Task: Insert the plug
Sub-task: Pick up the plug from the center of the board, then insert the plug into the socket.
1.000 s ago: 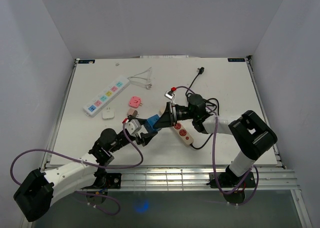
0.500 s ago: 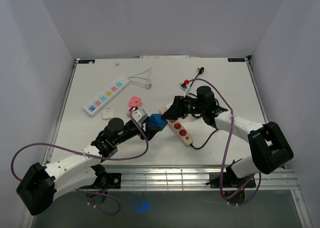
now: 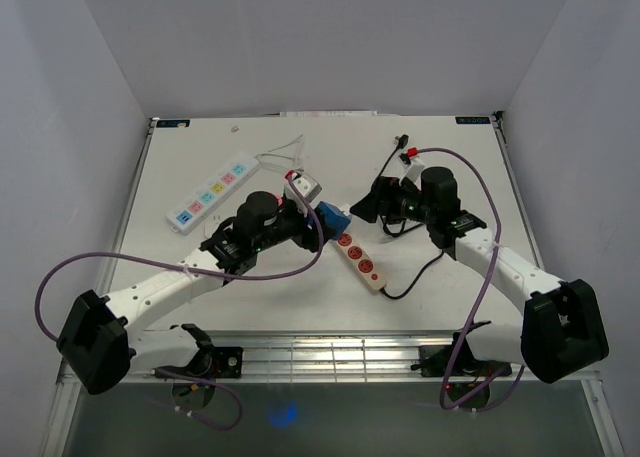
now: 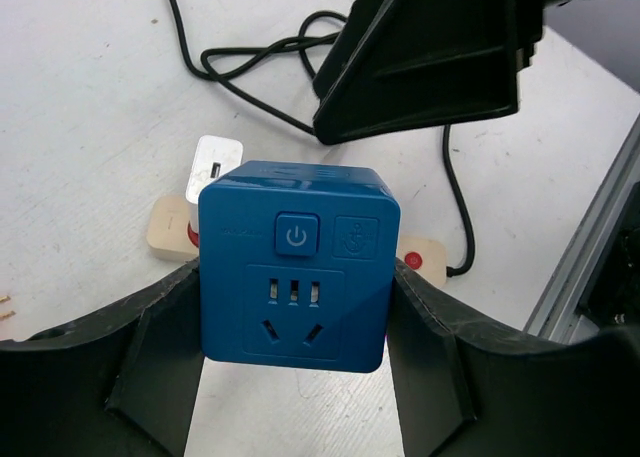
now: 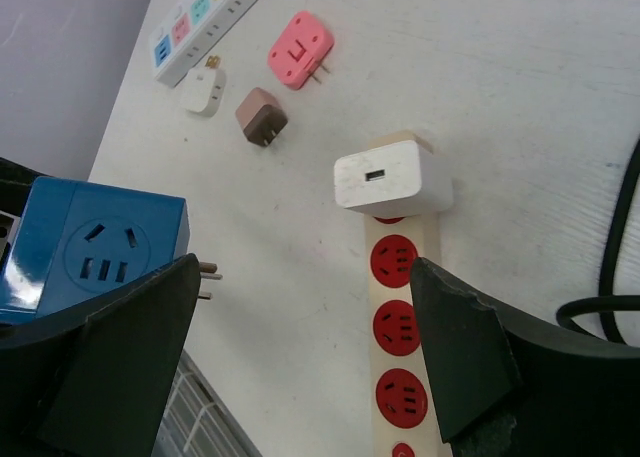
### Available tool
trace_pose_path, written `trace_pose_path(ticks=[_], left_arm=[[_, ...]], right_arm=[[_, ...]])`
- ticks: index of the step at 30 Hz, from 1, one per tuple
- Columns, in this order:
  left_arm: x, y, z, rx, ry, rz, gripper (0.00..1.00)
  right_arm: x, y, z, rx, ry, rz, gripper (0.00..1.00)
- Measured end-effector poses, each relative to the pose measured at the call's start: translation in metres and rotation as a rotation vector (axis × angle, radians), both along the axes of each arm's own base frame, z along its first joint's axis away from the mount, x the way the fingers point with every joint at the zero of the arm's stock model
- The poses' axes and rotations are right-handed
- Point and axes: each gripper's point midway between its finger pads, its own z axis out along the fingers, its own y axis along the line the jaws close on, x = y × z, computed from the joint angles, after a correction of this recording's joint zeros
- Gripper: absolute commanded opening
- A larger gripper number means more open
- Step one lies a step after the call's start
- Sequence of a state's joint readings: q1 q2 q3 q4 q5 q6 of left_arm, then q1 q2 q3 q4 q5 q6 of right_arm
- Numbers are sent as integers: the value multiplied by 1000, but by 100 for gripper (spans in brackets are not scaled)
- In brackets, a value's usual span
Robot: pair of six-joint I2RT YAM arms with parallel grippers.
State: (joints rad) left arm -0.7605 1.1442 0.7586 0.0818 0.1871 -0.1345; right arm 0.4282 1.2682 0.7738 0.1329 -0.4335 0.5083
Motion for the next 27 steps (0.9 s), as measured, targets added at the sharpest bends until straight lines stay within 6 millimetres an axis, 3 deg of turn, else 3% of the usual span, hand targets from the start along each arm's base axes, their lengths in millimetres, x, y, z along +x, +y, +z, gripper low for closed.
trace_pose_path(ticks=[9, 14, 27], left_arm=[[25, -17, -46, 147, 103, 10, 0], [32, -29, -62, 209, 140, -1, 0], [26, -31, -87, 310, 148, -9, 0]], right_arm=[[15, -41, -8, -56, -13, -209, 93], [20, -63, -3, -72, -42, -337, 95], [25, -74, -10, -99, -29, -400, 97]])
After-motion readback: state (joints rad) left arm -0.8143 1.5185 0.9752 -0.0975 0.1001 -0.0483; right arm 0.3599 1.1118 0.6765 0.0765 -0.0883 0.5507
